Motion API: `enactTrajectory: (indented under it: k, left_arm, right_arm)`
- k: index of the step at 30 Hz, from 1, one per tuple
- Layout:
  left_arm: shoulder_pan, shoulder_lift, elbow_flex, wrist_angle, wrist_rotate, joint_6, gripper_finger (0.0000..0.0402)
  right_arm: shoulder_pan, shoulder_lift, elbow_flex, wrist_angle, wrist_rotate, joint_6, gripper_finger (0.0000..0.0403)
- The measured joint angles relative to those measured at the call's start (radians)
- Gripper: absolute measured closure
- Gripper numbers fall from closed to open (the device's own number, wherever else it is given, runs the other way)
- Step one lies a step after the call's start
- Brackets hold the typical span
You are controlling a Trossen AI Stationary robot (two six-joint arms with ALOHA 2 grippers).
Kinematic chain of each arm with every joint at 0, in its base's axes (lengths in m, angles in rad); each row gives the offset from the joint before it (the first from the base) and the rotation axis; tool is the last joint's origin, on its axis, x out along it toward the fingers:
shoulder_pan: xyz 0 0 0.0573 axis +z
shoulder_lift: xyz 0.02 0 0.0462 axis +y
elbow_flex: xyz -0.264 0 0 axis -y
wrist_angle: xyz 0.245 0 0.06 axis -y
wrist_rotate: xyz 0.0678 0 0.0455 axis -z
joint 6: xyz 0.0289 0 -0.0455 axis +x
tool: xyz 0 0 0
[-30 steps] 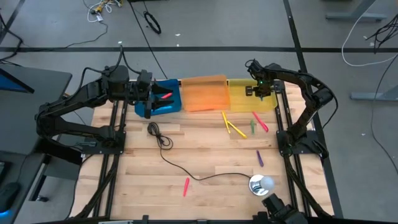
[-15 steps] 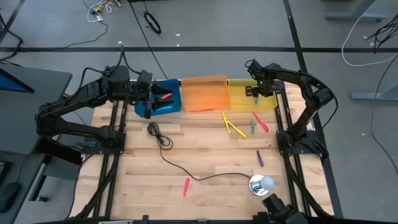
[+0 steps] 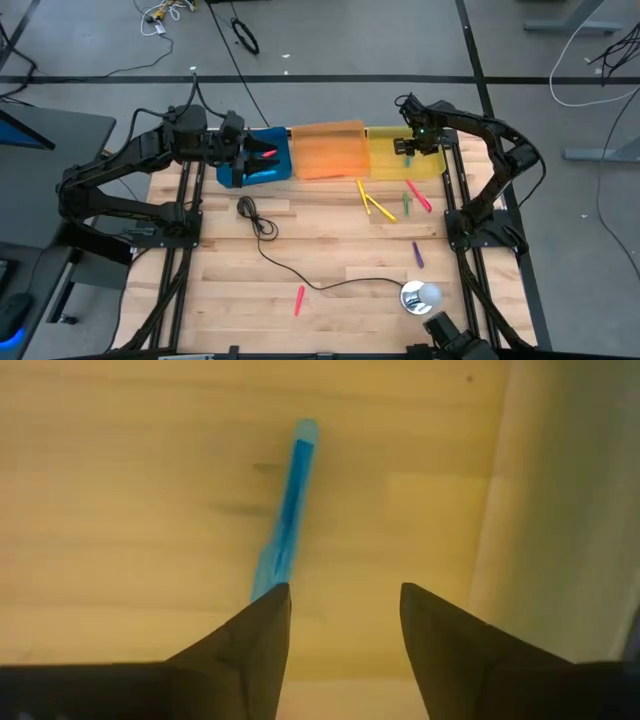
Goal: Pick & Place Markers
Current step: Put the small pink pen into the yellow bin
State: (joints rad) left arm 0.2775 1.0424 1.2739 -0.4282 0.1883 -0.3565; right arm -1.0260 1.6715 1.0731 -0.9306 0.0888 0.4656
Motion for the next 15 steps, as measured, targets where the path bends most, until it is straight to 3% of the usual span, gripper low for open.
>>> enactTrajectory:
  k: [8,15]
  left_arm:
    - [0.0,0.0,0.0,-0.002,0.0,-0.052,0.0158]
    - [0.0,0.0,0.0,-0.004,0.0,-0.052,0.0158]
  right_arm:
    - [0.018,-0.077,0.122,-0.105,0.0,-0.041,0.0215]
    - [0.101,-0.092,0.305,-0.255,-0.002,-0.191,0.0215]
